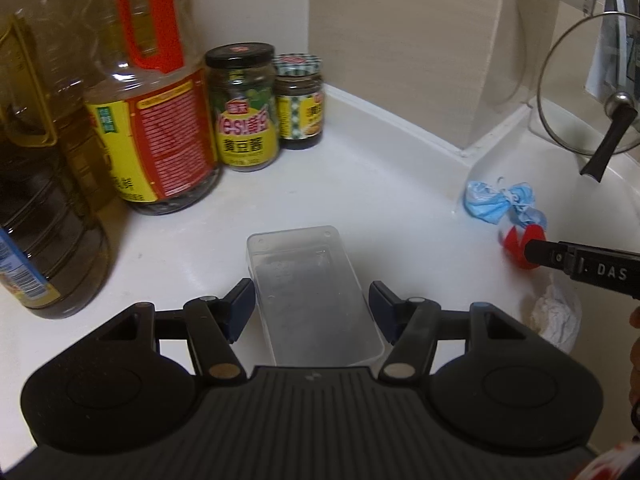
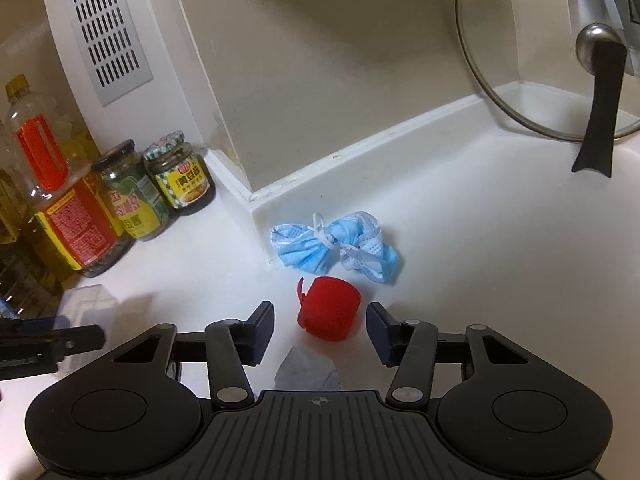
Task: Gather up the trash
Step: 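Grasp the red plastic cup with the right tool while the left tool approaches the clear container, then lift the red cup with the right tool while the left tool grasps the clear container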
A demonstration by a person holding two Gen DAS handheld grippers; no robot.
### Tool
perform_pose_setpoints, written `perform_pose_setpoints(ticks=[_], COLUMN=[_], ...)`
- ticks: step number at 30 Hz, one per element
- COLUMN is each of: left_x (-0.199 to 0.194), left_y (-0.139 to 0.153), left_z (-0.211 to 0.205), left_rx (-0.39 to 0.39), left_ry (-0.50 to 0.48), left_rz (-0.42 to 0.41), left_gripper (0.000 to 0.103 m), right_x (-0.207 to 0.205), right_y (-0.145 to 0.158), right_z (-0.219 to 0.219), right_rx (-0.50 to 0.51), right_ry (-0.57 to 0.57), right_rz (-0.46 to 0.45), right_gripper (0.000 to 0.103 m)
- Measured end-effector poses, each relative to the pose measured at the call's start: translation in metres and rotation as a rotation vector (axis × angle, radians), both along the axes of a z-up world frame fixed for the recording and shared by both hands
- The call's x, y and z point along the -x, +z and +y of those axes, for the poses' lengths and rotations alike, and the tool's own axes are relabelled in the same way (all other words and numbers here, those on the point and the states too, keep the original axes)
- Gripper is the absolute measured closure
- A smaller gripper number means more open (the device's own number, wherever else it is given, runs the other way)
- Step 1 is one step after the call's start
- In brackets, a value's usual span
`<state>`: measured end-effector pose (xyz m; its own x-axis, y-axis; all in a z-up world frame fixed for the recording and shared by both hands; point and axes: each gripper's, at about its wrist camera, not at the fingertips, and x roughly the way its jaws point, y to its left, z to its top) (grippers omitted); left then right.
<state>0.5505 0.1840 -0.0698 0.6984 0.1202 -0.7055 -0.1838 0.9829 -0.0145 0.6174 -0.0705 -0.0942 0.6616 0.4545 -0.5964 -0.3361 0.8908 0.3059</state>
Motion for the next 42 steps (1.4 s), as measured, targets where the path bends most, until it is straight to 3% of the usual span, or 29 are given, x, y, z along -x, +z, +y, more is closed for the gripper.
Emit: perform_pose_setpoints(ticks=[6,19,30,42], left_x=[0.006,0.03,0.08,0.179], left_y=[0.002,0.016,0.038,0.056], left_z=[0.008,0.004,-0.031,-0.081], left_rx=[-0.006,-0.015,0.002,0.024], left_ry=[0.02,0.024,0.016,0.047], left_rz=[-0.001,-0.019,-0.054,-0.087], left_gripper=[0.043,0.043,0.043,0.043], right_x=[-0.009,0.013,0.073,0.164], right_y=[-0.007,0.019,0.05,0.059], right_z=[0.004,-0.016,-0.054,-0.109], right_rx=[-0.014,-0.081,-0.136,-0.185], right_ry=[-0.008,-0.002,0.041,0.124], right_rz=[0.03,-0.014,-0.06,-0.045], right_gripper=[0.068,0.069,0.069,0.069])
